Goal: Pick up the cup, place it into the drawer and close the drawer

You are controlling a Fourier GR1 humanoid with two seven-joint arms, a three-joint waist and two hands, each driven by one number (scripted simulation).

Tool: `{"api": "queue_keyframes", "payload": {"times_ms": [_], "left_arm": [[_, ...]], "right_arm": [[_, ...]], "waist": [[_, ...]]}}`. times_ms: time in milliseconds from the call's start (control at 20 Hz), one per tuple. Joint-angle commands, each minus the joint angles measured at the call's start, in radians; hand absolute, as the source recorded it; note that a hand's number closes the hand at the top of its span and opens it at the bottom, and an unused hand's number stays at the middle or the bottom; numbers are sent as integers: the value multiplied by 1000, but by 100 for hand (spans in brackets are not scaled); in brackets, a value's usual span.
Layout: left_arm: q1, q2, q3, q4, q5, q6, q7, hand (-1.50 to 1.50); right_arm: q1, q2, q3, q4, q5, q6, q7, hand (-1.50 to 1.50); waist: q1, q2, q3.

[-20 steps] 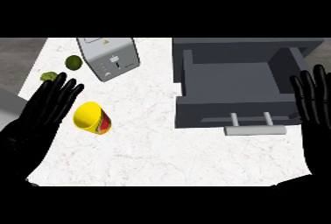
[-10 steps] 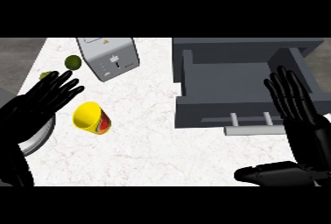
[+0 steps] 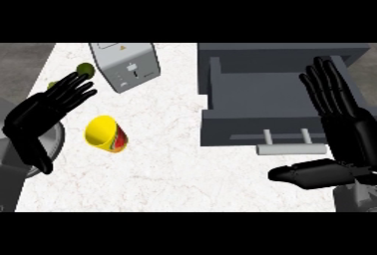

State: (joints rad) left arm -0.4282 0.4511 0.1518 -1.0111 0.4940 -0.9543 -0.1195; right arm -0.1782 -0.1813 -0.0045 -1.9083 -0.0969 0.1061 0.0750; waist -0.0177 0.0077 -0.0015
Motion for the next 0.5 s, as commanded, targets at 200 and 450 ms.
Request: {"api": "queue_keyframes", "payload": {"times_ms": [200, 450], "left_arm": [[-89, -29, -16, 313, -371, 9, -343, -150], [-82, -6, -64, 428, -477, 49, -499, -150]], "right_arm": [[-53, 5, -22, 77, 1, 17, -51, -150], [-37, -18, -43, 35, -23, 37, -31, -150]], "waist": [[-9, 4, -1], [-20, 6, -2]]}}
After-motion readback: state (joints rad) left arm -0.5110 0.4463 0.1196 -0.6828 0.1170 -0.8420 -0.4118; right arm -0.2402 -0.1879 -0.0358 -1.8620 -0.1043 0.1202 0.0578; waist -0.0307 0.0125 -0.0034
